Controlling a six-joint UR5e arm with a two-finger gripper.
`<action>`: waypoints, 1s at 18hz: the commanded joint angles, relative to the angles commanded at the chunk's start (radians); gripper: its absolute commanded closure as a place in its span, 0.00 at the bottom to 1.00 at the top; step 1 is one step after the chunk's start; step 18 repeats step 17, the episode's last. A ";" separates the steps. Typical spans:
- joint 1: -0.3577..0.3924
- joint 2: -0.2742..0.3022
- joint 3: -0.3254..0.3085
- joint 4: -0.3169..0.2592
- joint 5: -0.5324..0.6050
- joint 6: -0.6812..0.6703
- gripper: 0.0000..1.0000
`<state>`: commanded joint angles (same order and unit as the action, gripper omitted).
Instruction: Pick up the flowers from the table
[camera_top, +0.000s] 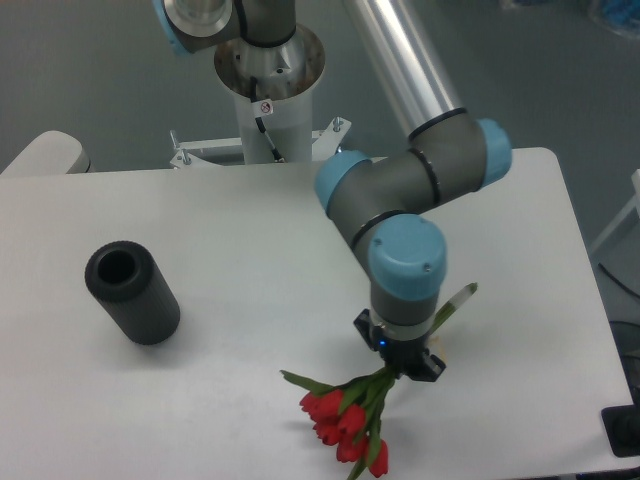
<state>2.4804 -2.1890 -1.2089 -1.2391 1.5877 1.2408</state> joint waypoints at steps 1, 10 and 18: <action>0.006 -0.002 0.011 -0.019 0.000 0.021 0.89; 0.011 -0.020 0.058 -0.065 0.000 0.066 0.88; 0.009 -0.018 0.051 -0.059 0.000 0.066 0.88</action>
